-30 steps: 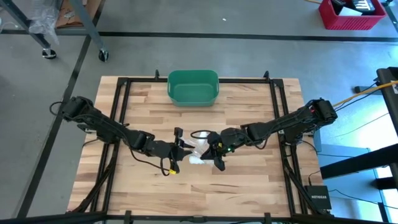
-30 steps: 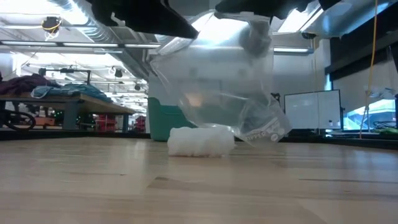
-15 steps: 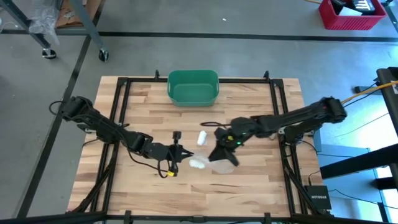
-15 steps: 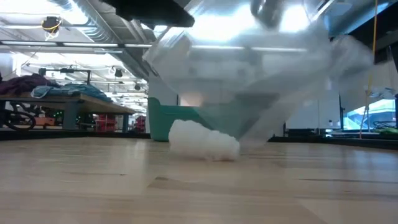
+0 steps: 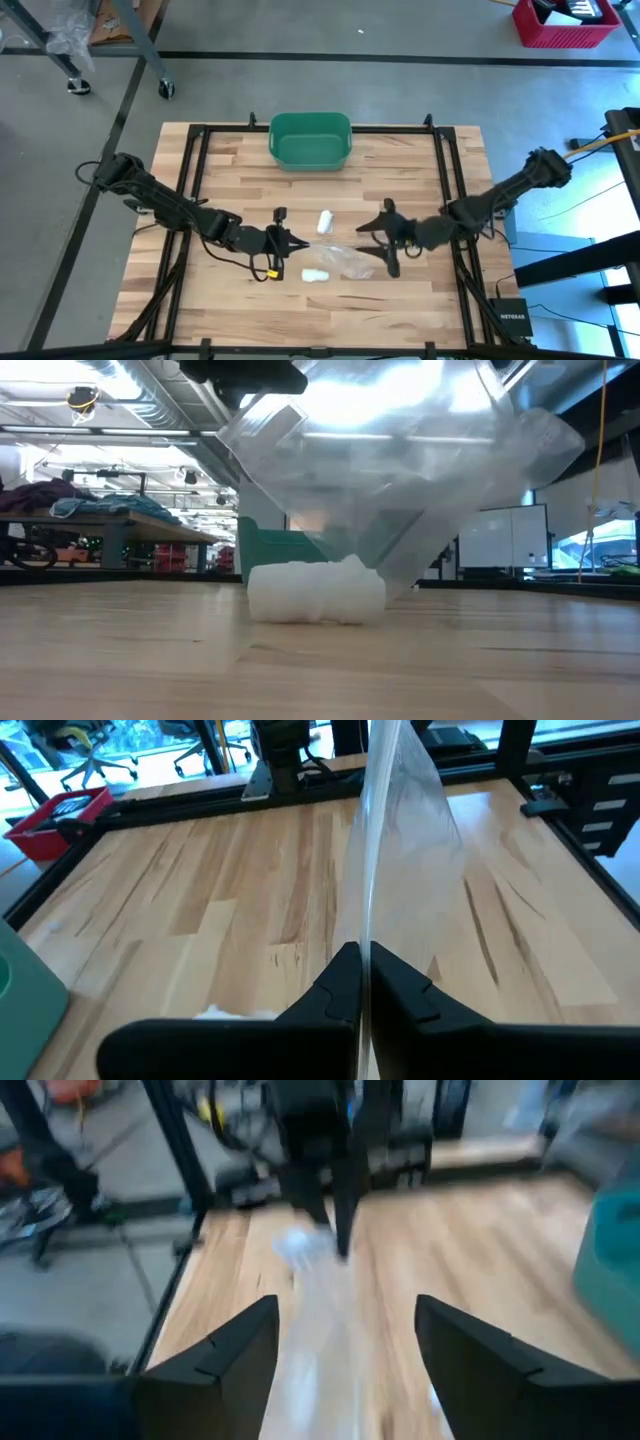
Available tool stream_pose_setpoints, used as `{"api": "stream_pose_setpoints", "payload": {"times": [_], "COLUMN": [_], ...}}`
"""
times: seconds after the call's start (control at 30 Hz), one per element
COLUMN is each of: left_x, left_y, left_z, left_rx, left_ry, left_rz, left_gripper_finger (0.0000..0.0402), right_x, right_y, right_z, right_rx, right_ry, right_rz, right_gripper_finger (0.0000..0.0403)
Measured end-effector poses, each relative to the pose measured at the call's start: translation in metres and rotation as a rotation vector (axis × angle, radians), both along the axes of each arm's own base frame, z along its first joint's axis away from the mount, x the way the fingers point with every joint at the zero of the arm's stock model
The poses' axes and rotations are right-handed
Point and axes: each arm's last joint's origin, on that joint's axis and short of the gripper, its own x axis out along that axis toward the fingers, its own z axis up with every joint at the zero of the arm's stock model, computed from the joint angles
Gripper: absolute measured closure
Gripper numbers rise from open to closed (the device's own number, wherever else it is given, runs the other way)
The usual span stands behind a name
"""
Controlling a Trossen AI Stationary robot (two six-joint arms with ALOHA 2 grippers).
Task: Roll bandage
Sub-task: Open the transparent zip bag
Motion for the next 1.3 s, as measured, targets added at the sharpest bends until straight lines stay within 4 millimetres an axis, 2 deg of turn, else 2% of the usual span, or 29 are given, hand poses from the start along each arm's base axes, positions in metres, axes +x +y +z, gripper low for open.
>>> {"api": "stream_pose_setpoints", "payload": {"times": [0.17, 0.33, 0.5, 0.57, 0.67, 0.9, 1.07, 1.17, 1.3], "left_x": [0.0, 0.0, 0.0, 0.0, 0.0, 0.0, 0.005, 0.009, 0.016], "left_y": [0.0, 0.0, 0.0, 0.0, 0.0, 0.0, -0.002, -0.004, -0.004], "left_z": [0.0, 0.0, -0.001, -0.001, -0.001, 0.001, 0.015, 0.03, 0.056], "left_rx": [-0.015, -0.014, -0.014, -0.011, 0.003, -0.013, -0.042, -0.039, -0.039], "left_ry": [0.0, 0.004, 0.004, 0.008, 0.01, -0.005, -0.044, -0.085, -0.16], "left_rz": [0.006, 0.005, 0.005, 0.004, -0.002, 0.002, 0.006, -0.002, -0.004], "left_gripper_finger": [0.0398, 0.0399, 0.04, 0.04, 0.0394, 0.0387, 0.0355, 0.0321, 0.0287], "right_x": [0.013, 0.035, 0.04, 0.04, 0.04, 0.04, 0.04, 0.04, 0.04], "right_y": [0.017, 0.016, 0.015, 0.015, 0.015, 0.015, 0.015, 0.015, 0.015], "right_z": [-0.018, -0.03, -0.037, -0.037, -0.037, -0.037, -0.037, -0.037, -0.037], "right_rx": [-0.083, -0.151, -0.163, -0.162, -0.163, -0.171, -0.179, -0.18, -0.164], "right_ry": [-0.117, -0.135, -0.117, -0.118, -0.119, -0.117, -0.116, -0.116, -0.117], "right_rz": [-0.041, -0.027, -0.032, -0.029, -0.033, -0.032, -0.03, -0.03, -0.035], "right_gripper_finger": [0.0164, 0.0166, 0.0171, 0.0185, 0.0229, 0.0386, 0.0384, 0.0397, 0.0391]}}
